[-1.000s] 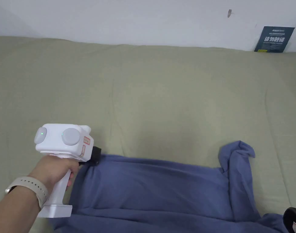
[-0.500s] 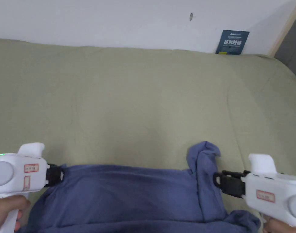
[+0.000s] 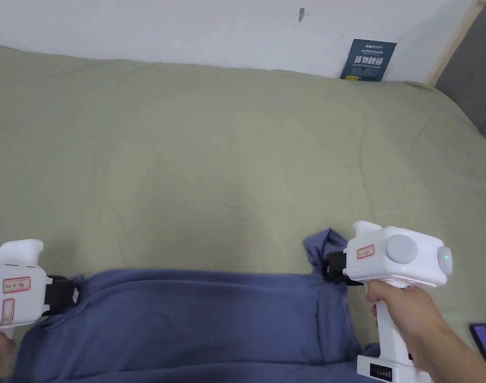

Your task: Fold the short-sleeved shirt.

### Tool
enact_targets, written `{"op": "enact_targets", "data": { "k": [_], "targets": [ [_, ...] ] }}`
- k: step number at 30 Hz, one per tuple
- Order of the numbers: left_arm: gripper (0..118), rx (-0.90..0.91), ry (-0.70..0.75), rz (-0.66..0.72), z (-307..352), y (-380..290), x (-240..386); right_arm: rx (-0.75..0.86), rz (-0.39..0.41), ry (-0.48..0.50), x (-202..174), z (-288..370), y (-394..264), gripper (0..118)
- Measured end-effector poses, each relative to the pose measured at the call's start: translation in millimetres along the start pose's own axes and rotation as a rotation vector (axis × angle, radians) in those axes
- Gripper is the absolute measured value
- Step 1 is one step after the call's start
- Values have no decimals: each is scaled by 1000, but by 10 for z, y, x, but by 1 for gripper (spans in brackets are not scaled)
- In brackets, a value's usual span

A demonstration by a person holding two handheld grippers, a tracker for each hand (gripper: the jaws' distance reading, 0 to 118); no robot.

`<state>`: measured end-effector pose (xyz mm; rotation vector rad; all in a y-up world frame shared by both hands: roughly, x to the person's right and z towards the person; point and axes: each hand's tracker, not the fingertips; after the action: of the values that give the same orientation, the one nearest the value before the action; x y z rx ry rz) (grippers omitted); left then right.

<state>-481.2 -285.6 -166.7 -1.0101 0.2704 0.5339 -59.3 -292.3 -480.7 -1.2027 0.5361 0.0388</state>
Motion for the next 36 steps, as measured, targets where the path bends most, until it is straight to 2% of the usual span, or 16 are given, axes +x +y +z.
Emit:
{"op": "enact_targets", "data": {
  "k": [2,7,9,12,15,21,25,26,27,28,29,30,31,32,34,36],
  "targets": [
    [9,18,-34,-4,39,2,18,47,60,15,-49,143,-60,5],
    [9,82,-79,-3,399,-34,97,196,118,133,-89,728,-232,5],
    [9,121,-102,-15,684,-114,139,240,180,192,-129,1044,-364,5],
    [9,154,-105,-46,1082,-306,145,288,252,213,-152,1504,-655,5],
    [9,150,-127,-52,1449,-615,47,298,271,260,-70,1924,-1087,5],
    [9,-16,-71,-94,1595,-1408,-181,223,408,226,181,2021,-2185,5],
    [9,-182,1,-136,1224,-1750,-218,89,413,170,280,1593,-2688,6],
    [9,-186,25,-136,1091,-1801,-189,87,422,135,290,1475,-2766,11],
    [9,-172,12,-135,1009,-1824,-162,118,417,131,290,1403,-2790,23],
    [15,-159,19,-143,985,-1840,-139,141,402,137,331,1369,-2811,45],
    [33,-135,33,-150,1025,-1836,-114,159,363,175,384,1380,-2807,80],
    [56,-94,62,-143,1118,-1823,-101,140,335,199,410,1448,-2801,95],
    [79,-59,77,-139,1223,-1832,-82,142,330,193,407,1575,-2791,99],
    [95,-5,67,-141,1424,-1881,-59,188,321,197,413,1753,-2827,99],
    [96,142,24,-164,1838,-2012,17,274,339,175,397,2124,-2908,99],
    [96,338,55,-209,2252,-2239,173,381,370,109,292,2536,-3016,99]
  ]
}}
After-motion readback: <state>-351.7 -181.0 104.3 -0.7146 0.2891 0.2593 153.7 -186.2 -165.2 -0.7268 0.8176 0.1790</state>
